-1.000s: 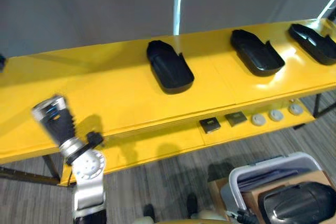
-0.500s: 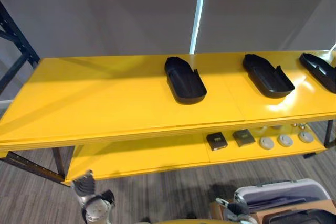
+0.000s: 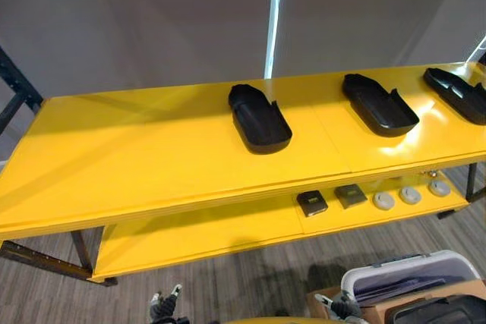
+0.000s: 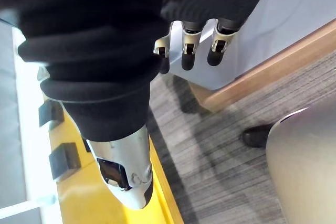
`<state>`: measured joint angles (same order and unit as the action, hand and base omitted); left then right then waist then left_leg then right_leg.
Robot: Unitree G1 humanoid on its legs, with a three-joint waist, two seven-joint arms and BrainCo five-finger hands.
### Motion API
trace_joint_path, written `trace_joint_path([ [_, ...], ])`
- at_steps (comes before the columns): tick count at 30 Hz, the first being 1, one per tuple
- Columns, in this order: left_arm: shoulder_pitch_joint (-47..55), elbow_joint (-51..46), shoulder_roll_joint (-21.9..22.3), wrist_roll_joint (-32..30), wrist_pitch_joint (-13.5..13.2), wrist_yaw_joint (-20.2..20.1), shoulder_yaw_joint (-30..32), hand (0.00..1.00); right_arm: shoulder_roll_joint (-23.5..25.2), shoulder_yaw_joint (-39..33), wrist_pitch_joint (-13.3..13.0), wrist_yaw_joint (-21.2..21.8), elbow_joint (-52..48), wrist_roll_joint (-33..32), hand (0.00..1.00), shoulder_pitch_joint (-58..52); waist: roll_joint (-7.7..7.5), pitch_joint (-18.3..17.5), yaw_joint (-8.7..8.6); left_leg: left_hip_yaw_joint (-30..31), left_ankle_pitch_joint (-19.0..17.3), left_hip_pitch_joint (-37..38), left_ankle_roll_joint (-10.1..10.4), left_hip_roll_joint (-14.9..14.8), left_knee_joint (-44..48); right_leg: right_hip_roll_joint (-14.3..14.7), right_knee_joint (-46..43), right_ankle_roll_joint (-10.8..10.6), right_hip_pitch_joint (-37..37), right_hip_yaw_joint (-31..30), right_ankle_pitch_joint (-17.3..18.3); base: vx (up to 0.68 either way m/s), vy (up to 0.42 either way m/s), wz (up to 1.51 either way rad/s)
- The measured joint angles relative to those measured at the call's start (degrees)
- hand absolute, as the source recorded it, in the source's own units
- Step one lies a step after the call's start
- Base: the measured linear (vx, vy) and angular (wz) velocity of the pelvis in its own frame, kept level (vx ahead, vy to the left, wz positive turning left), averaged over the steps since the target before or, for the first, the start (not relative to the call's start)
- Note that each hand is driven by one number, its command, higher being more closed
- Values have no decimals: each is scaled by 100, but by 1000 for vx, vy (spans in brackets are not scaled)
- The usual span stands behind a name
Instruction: Walk over and take plastic housings, then place them on the shelf
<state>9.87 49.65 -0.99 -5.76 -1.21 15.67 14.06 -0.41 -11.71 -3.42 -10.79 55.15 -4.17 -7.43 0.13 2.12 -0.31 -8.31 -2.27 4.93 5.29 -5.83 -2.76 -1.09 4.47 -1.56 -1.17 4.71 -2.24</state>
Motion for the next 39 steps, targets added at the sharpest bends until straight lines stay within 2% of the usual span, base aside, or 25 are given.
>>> trace_joint_path([
  [1,-11,6,-17,-37,-2,-59,-1,0,2,-26,0,14,19,19,0,106,17,93,-51,0,-117,-31,-13,-13,189,0,-8,-10,-49,-10,7,21,32,-11],
  [4,-35,35,65,-133,2,-67,-3,0,-37,-33,-2,87,12,20,0,255,93,259,-35,-17,-587,-374,-26,-61,1147,23,-126,-37,-11,-203,36,-25,28,-29],
  [5,-59,35,94,-138,2,-67,-4,0,-44,-24,2,86,12,20,0,323,91,267,-16,164,-643,-556,-31,-39,1448,13,-232,-40,128,-327,47,-40,16,-41],
  [8,-156,29,155,-130,0,-56,-3,0,-91,-3,-1,84,-81,28,0,503,132,302,47,839,-883,-724,-38,-17,1760,108,-645,-60,556,-736,111,-76,9,-74],
  [10,-274,29,208,-118,-1,-57,-23,0,-123,8,3,82,-175,30,0,513,163,315,41,896,-1110,-691,-67,-48,1749,182,-874,-118,738,-907,165,-110,70,-60],
  [12,-430,18,181,-119,-4,-60,-62,0,-76,27,25,82,-276,31,0,480,32,417,5,720,-1180,-640,-120,-7,1826,164,-1007,-154,779,-1107,165,-123,100,-42],
  [16,-501,14,178,-157,-8,-58,-47,0,15,35,125,78,-623,36,0,512,-68,453,-41,-212,-1546,-835,-283,-2,2422,297,-1075,-417,1247,-2043,-67,-147,141,-115],
  [17,-538,14,170,-159,-13,-57,-45,0,14,39,146,77,-661,37,0,546,-73,479,-36,-386,-1574,-879,-324,-10,2486,290,-999,-383,1309,-2163,-145,-180,147,-163],
  [18,-549,19,178,-159,-24,-56,-52,0,7,41,173,72,-670,54,0,599,-59,499,-33,-932,-1596,-960,-423,-98,2525,142,-816,-142,1455,-1861,-119,-120,84,-143],
  [19,-565,18,218,-158,-23,-56,-52,0,6,40,183,71,-670,87,0,628,16,544,-4,-1144,-1586,-956,-468,-171,2520,81,-900,24,1557,-1523,-105,-139,91,-182],
  [21,-589,29,167,-159,-21,-53,1,0,11,84,232,75,-639,203,0,650,155,641,88,-1802,-1570,-691,-495,-402,2389,-97,-2274,204,1812,51,329,-62,69,-151],
  [22,-589,28,145,-159,-21,-53,0,0,8,83,231,74,-636,228,0,620,172,651,90,-1937,-1567,-601,-491,-417,2359,-137,-2522,232,1747,343,468,-6,24,-102],
  [23,-585,29,103,-159,-23,-54,-4,0,7,92,226,76,-626,264,0,560,169,648,93,-2087,-1567,-516,-491,-419,2362,-283,-2754,263,1577,651,710,-1,-27,-74],
  [24,-586,32,64,-159,-23,-54,-1,0,5,93,222,77,-560,276,0,548,95,612,93,-2231,-1567,-466,-491,-409,2377,-379,-2813,265,1432,931,1005,5,-72,-96],
  [25,-620,49,-28,-159,-21,-58,5,0,-5,93,217,78,-401,300,0,594,-37,601,102,-2339,-1568,-425,-489,-347,2415,-430,-2725,254,1441,1196,1072,-2,-126,-104],
  [27,-664,122,-29,-160,-6,-66,-16,0,-123,93,174,75,-169,361,0,655,109,610,78,-2072,-1468,-395,-453,-320,2229,-140,-2188,301,1270,1059,784,4,-124,-88],
  [28,-678,159,-17,-159,-1,-63,-47,0,-198,94,188,73,43,409,0,717,124,599,50,-2042,-1309,-357,-363,-335,2082,32,-1633,291,1115,848,489,30,-115,-90],
  [29,-674,160,-17,-159,-1,-62,-83,0,-261,91,193,70,157,440,0,763,116,599,93,-2065,-1215,-355,-308,-380,2053,194,-1165,312,1000,634,247,21,-114,-99],
  [31,-635,170,-21,-158,3,-62,-108,0,-326,88,206,69,249,459,0,794,108,611,90,-2184,-1207,-366,-288,-560,2239,337,-807,398,911,498,183,12,-115,-90],
  [33,-645,165,-41,-157,6,-62,-110,0,-331,77,210,70,256,457,0,762,80,751,81,-2175,-1216,-437,-279,-858,3052,450,-719,451,719,455,219,3,-123,-65],
  [34,-633,153,-26,-157,5,-63,-112,0,-349,79,209,69,253,451,0,747,116,794,91,-2088,-1191,-616,-317,-1144,3899,583,-781,482,612,289,240,-4,-107,-69],
  [35,-576,150,-6,-156,8,-66,-127,0,-376,79,208,63,250,430,0,760,163,813,107,-1864,-1072,-833,-499,-1314,4514,675,-889,521,596,128,266,44,-91,-90],
  [36,-513,158,11,-156,14,-67,-208,0,-399,75,207,35,247,385,0,825,156,851,113,-1284,-1108,-1163,-550,-1227,4931,717,-1006,549,565,-109,288,86,-35,-88],
  [37,-493,139,23,-129,5,-72,-226,0,-399,47,199,-24,242,336,0,843,117,895,121,-819,-1248,-1293,-500,-988,4945,708,-1042,556,563,-292,292,109,11,-89],
  [39,-510,141,30,-133,6,-68,-272,0,-390,-158,180,-83,232,173,0,929,116,910,120,-105,-1453,-1460,-216,-461,4473,688,-1040,556,549,-751,292,86,61,-94],
])
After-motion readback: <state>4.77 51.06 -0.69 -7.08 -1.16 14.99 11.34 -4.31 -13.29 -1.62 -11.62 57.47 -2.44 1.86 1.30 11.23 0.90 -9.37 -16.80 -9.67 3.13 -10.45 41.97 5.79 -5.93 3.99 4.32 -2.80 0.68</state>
